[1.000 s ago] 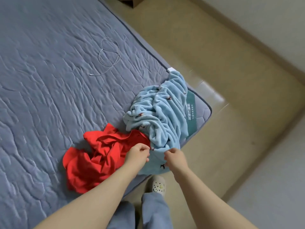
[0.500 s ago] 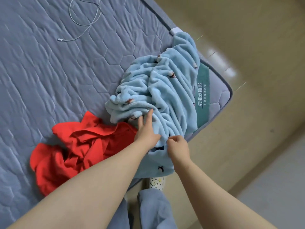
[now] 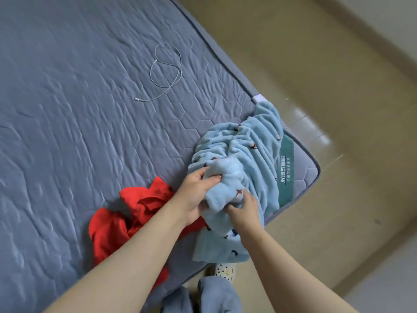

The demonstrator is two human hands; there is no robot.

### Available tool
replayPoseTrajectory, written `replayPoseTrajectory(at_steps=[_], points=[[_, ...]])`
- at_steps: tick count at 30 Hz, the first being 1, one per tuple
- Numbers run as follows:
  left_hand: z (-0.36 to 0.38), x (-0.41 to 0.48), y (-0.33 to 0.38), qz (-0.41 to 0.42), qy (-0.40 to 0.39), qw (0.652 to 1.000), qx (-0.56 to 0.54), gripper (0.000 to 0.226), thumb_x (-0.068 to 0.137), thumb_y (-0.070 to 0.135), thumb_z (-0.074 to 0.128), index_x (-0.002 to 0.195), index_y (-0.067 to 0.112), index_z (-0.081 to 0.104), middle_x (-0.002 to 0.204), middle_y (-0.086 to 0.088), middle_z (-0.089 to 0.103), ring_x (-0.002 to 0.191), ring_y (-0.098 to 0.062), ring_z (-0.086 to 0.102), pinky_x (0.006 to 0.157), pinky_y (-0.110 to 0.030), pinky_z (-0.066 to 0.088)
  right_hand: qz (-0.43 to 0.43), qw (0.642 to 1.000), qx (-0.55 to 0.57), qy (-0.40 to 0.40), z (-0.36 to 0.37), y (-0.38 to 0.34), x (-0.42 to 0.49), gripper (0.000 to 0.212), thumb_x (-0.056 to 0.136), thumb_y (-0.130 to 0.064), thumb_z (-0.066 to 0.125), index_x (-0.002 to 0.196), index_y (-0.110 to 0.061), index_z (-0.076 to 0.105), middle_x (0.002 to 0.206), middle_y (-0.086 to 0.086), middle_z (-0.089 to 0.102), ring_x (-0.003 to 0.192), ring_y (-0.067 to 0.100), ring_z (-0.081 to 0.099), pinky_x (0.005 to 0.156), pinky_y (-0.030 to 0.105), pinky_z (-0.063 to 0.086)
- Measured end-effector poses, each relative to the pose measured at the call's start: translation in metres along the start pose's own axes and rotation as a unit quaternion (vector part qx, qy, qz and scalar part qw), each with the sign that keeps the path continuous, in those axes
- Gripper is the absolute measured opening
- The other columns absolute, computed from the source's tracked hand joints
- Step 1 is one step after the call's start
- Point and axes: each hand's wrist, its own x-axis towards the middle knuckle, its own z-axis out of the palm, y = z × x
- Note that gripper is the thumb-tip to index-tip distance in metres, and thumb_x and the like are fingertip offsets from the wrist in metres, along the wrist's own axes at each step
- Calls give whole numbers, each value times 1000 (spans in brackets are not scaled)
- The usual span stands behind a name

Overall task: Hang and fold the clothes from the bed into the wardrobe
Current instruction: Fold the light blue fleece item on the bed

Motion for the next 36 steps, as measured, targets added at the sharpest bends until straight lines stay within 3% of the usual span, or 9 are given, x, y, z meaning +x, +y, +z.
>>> replayPoseTrajectory(at_steps=[2,5,10,16,23,27,30,33,36], points=[[-4,-14,29,13,2,998,-69,20,95,4,42,95,8,61,74,-5,70,63,-12,66,55,-19,53,-52,997,64,-5,5,-34,-11,30,83,-3,49,103,-22,61,109,5,65,102,21,59,89,41,50],[-17,-40,77,47,2,990,-131,23,94,6,40,94,6,64,78,-9,70,64,-15,66,56,-19,52,-104,981,160,38,11,-87,-32,20,86,-2,47,93,-18,57,90,-3,63,86,14,55,78,33,48],[-50,-94,139,157,47,979,-120,23,91,6,43,92,17,64,79,-3,70,65,-10,66,53,-20,51,-193,948,248,52,21,-179,-80,13,80,-9,50,86,-20,53,82,4,57,79,20,52,70,38,44],[-98,-161,195,249,97,963,-34,14,91,17,53,96,28,61,84,9,69,73,-4,65,65,-22,45,-319,901,289,47,30,-265,-151,14,90,-11,55,83,-22,52,72,-12,57,57,-7,51,53,8,43],[-121,-222,233,328,138,927,117,51,86,-2,58,125,29,43,126,-3,46,96,-12,51,59,-14,42,-424,833,352,-33,44,-356,-244,14,92,-11,52,86,-24,53,75,-12,60,70,2,56,62,17,47],[-116,-244,255,339,150,911,181,83,80,6,70,144,26,20,140,-1,35,119,-13,44,76,-17,42,-449,794,393,-118,46,-396,-288,17,93,-8,50,87,-24,54,88,0,58,88,17,52,81,36,44],[-115,-255,268,360,102,907,196,63,77,7,73,122,34,37,119,16,54,97,3,54,68,-7,43,-461,759,417,-191,48,-421,-315,17,94,-9,50,94,-24,56,96,3,62,93,19,57,86,38,48],[-116,-267,277,345,126,907,207,38,88,15,62,124,22,51,119,5,62,101,-11,56,78,-20,44,-458,725,442,-264,46,-445,-335,16,94,-12,51,101,-26,58,105,4,63,99,21,60,93,41,49],[-125,-279,285,340,206,897,192,24,94,17,51,117,16,58,101,-4,65,84,-21,56,70,-29,44,-441,717,458,-285,43,-459,-339,15,94,-15,51,101,-26,59,107,6,65,103,24,61,95,47,48]])
